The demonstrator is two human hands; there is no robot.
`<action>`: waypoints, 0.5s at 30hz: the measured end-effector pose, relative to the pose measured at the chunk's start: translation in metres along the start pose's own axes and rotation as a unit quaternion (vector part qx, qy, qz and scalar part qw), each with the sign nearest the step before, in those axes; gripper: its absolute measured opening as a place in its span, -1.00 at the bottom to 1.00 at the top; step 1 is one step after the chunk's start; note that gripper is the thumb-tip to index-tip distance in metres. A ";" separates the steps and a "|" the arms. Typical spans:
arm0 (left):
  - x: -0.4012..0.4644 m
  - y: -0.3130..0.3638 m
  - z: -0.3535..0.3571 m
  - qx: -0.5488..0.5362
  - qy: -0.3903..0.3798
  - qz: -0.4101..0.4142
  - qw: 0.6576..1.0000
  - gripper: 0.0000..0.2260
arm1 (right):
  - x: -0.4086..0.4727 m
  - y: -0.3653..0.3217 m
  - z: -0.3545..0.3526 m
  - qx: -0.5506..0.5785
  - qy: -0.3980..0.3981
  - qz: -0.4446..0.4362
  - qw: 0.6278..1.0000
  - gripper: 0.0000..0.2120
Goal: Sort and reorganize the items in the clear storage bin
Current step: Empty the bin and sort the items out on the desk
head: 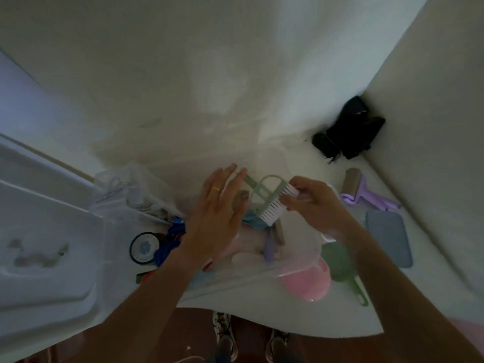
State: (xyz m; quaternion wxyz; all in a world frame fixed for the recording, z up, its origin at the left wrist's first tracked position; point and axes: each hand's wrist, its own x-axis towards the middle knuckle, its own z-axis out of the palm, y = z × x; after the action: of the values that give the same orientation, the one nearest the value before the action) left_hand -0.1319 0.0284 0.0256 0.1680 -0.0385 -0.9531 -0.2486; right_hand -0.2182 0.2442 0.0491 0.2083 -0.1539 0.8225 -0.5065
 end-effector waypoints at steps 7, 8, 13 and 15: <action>0.022 0.102 0.025 -0.117 -0.038 -0.023 0.992 -0.79 | -0.072 0.013 -0.114 0.043 0.009 0.044 0.998 -0.94; 0.018 0.123 0.032 -0.155 -0.078 -0.054 0.983 -0.84 | -0.084 0.018 -0.125 0.058 0.064 0.050 0.995 -0.93; -0.040 0.238 0.094 -0.503 -0.228 -0.479 0.682 -0.87 | -0.157 0.074 -0.140 0.110 0.351 0.153 0.917 -0.82; -0.062 0.262 0.128 -0.548 -0.185 -0.604 0.548 -0.88 | -0.185 0.112 -0.125 0.123 0.333 0.226 0.907 -0.82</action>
State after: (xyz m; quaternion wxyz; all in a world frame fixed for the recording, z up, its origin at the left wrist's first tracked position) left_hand -0.0706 0.3205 0.0207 -0.2553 0.4165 -0.4404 -0.7532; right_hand -0.1253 0.4757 0.0335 0.0483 0.2401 0.7879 -0.5650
